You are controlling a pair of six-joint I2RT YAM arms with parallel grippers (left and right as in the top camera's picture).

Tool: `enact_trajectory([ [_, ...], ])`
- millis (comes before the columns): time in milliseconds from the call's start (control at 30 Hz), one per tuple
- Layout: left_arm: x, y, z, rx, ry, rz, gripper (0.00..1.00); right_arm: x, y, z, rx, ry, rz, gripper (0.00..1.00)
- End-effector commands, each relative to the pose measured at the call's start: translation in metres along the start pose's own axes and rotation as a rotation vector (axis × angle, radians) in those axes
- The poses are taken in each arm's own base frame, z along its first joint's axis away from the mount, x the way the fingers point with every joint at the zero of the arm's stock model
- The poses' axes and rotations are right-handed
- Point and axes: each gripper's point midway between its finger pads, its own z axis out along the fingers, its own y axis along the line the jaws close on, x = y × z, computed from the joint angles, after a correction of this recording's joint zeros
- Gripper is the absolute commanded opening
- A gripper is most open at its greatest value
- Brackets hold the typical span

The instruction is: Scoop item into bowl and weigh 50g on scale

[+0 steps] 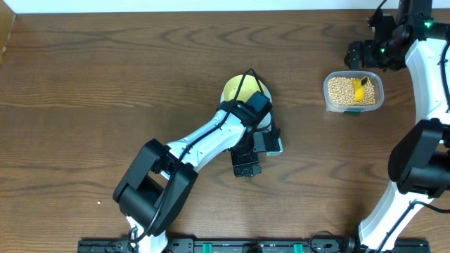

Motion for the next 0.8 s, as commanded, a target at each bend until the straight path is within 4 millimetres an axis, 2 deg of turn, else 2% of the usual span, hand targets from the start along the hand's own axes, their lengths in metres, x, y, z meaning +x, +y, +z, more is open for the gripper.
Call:
enact_trajectory([
  [0,0.001,-0.002,0.006,0.032,0.0,0.04,0.98,-0.003,0.0,-0.002,0.001,-0.007,0.002,0.99],
  [633,0.005,0.005,0.013,0.013,0.026,0.042,0.98,-0.003,0.0,-0.002,0.001,-0.007,0.002,0.99],
  [767,0.009,0.009,0.02,0.002,0.051,0.04,0.97,-0.003,0.0,-0.002,0.001,-0.007,0.002,0.99],
])
